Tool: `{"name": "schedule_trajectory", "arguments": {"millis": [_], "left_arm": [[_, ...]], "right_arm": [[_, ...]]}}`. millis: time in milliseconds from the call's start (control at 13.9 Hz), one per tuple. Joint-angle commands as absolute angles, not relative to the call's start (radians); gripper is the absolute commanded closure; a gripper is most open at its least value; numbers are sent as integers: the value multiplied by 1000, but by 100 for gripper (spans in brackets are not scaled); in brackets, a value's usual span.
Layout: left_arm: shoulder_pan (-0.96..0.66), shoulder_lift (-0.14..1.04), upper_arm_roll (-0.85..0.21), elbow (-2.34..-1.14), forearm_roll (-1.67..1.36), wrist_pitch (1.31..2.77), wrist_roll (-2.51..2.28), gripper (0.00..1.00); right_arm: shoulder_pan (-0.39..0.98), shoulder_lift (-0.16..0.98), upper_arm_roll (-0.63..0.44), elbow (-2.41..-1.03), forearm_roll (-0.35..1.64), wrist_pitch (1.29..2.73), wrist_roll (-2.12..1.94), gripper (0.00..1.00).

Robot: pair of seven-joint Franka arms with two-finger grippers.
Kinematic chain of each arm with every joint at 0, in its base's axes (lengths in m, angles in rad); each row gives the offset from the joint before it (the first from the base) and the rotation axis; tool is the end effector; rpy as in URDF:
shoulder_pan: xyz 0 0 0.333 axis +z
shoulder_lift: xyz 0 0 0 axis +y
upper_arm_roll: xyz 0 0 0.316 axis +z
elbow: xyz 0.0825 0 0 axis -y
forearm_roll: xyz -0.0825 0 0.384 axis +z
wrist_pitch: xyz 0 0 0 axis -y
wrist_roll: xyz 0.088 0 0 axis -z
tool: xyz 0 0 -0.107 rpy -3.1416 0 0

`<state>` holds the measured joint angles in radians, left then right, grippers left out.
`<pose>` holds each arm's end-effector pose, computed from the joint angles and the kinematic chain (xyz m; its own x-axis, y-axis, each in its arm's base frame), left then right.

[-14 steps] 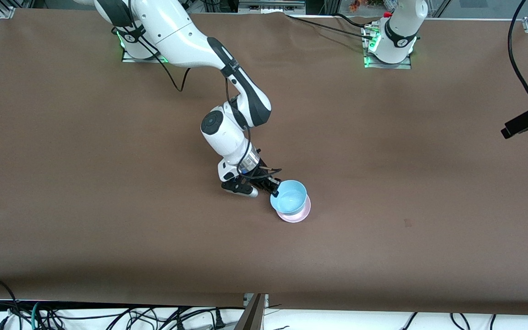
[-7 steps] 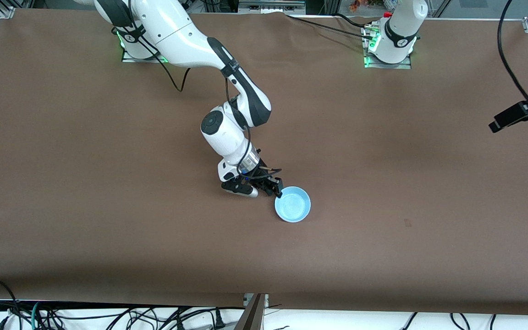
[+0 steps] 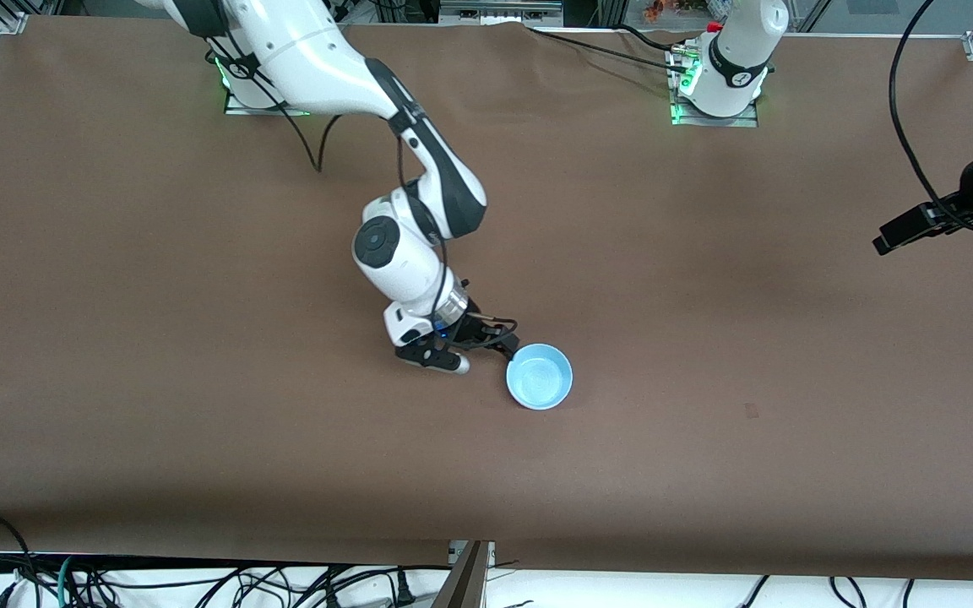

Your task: Stack pink and blue bowls on white bowl

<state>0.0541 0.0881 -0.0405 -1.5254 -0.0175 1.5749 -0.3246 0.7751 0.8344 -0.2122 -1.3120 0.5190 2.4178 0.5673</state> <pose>0.5809 0.0071 0.5963 0.9424 0.3318 -0.0432 0.3324 -0.9431 0.0077 0.6264 0.4497 0.2744 0.9631 -0.2619 0.0622 -0.2215 -0.9023 -0.3698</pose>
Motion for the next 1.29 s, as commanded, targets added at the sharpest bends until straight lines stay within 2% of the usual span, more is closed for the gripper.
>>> {"name": "schedule_trajectory", "arguments": {"millis": [0,287,502,717,932,1004,1219], "left_arm": [[37,45,-25,-1565,-26,1595,-305,0],[37,46,-34,-1559,-29,1595,-197,0],[44,44,-34,-1552,-34,1595,-71,0],[41,45,-38,-1552,-34,1595,-81,0],[37,35,-38,-1554,-34,1594,-74,0],[41,34,-38,-1555,-34,1589,-74,0],[46,9,-32,-1549,-35,1572,-83,0]], "right_arm": [[767,720,-294,-1335,463,2135,404,0],[758,615,-512,-1335,460,1728,50,0],[758,571,-668,-1333,446,1538,-141,0],[755,494,-735,-1333,336,1422,-251,0],[710,393,-685,-1342,186,1361,-253,0],[663,349,-617,-1344,114,1352,-255,0],[345,223,-299,-1344,9,1356,-255,0]]}}
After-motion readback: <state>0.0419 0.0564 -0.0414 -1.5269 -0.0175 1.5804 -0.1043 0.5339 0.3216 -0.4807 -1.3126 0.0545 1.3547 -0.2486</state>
